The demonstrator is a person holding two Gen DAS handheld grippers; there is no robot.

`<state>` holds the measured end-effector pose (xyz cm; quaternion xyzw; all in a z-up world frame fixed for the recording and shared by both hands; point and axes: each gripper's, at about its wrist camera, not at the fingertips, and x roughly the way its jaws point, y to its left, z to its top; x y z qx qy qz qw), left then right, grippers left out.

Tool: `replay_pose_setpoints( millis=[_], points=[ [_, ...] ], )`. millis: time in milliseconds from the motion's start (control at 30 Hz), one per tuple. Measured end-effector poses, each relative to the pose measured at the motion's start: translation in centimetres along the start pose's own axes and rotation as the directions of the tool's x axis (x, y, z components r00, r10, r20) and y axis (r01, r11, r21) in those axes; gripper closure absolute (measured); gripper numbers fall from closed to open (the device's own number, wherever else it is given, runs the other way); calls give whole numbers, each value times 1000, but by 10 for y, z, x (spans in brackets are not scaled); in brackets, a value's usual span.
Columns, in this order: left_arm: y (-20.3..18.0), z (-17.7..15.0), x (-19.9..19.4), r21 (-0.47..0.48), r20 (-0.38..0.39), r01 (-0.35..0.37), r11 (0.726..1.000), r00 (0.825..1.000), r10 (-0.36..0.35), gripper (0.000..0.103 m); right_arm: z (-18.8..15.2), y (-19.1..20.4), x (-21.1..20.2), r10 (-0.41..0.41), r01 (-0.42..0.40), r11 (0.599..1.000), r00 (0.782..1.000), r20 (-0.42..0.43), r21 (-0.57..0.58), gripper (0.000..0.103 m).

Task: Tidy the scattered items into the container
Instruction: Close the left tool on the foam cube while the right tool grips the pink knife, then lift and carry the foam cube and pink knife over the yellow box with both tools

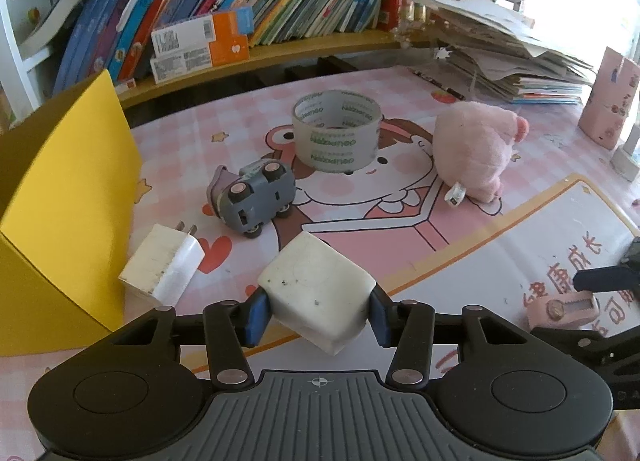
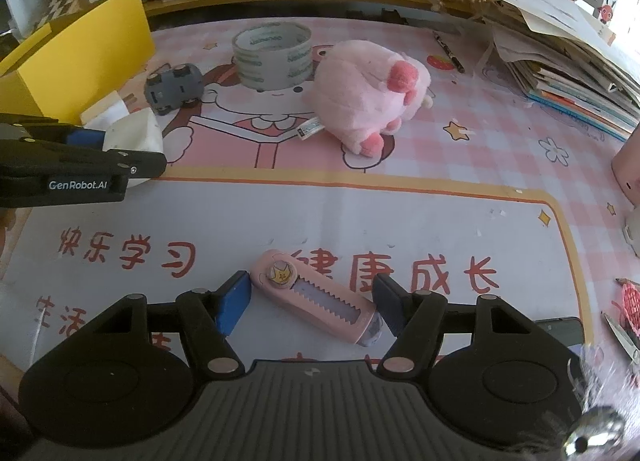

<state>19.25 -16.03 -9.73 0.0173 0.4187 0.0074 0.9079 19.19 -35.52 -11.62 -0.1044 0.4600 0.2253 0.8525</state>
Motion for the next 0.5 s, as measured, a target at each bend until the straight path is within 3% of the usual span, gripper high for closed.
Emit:
replay_pose_setpoints(
  millis=[500],
  points=[
    [4,-17,-28,26,29,-2,1000,1000,1,55,-6,21,-15,13,-12,1000,1000,27,-28,38]
  ],
)
